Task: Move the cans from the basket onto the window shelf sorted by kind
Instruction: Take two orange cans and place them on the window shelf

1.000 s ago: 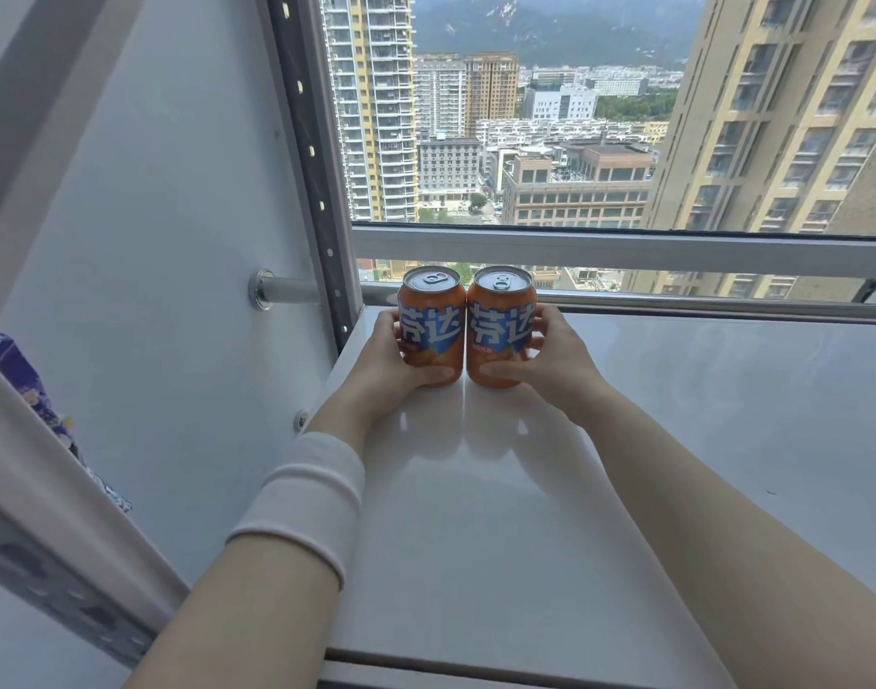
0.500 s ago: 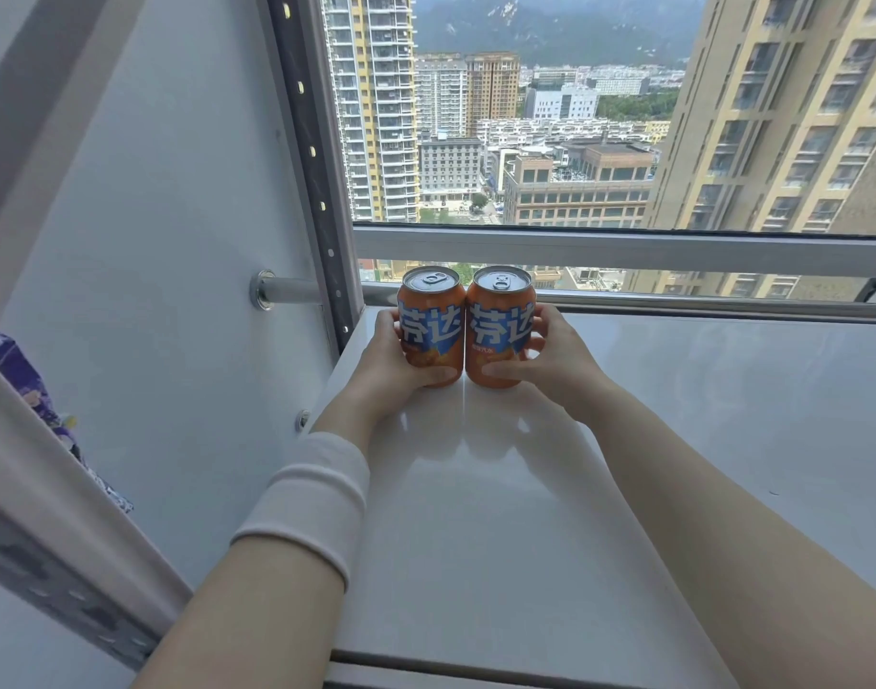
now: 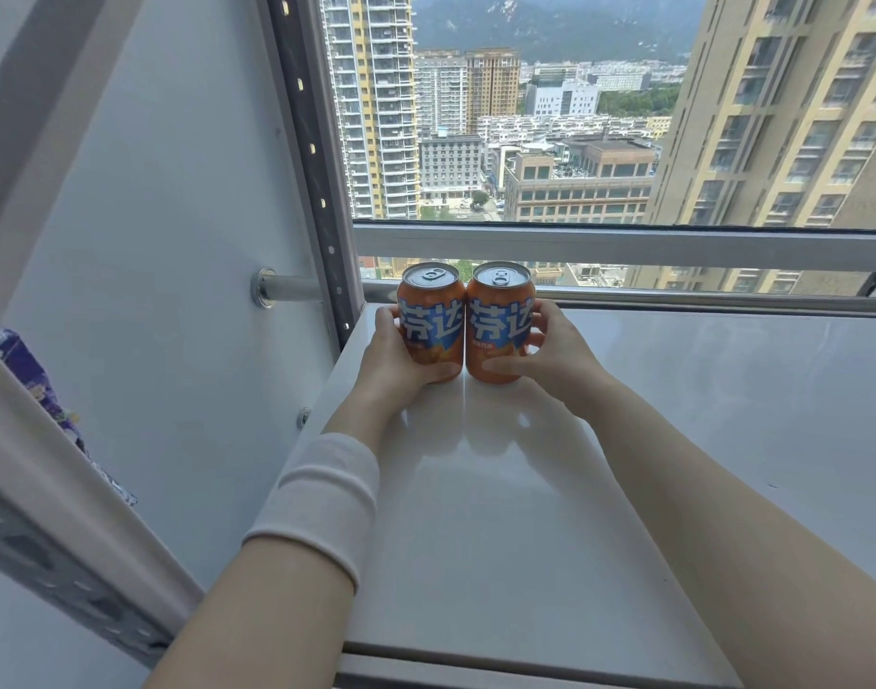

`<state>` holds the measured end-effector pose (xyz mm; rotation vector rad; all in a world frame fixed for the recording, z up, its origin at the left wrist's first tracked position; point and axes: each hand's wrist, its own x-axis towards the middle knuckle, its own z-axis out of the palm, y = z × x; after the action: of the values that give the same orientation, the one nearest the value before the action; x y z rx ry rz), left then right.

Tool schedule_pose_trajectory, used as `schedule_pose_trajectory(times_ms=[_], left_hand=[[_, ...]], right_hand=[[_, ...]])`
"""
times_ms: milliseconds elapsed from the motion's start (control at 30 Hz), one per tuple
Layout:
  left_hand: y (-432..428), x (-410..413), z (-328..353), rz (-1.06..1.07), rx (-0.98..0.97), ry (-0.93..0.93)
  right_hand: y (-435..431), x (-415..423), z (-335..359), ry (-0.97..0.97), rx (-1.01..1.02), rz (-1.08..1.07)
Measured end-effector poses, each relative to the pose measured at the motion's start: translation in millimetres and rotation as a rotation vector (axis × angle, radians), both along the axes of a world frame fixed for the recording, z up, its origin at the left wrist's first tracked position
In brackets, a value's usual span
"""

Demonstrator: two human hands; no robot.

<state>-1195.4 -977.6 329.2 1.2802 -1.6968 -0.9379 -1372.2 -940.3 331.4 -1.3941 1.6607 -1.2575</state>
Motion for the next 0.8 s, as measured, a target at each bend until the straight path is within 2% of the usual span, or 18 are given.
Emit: schedule_pose_trajectory(times_ms=[800], left_hand=[[-1.1, 1.4, -1.6, -0.013, 0.007, -0.028]], right_hand=[[0.5, 4.4, -3.8, 0.053, -0.042, -0.056]])
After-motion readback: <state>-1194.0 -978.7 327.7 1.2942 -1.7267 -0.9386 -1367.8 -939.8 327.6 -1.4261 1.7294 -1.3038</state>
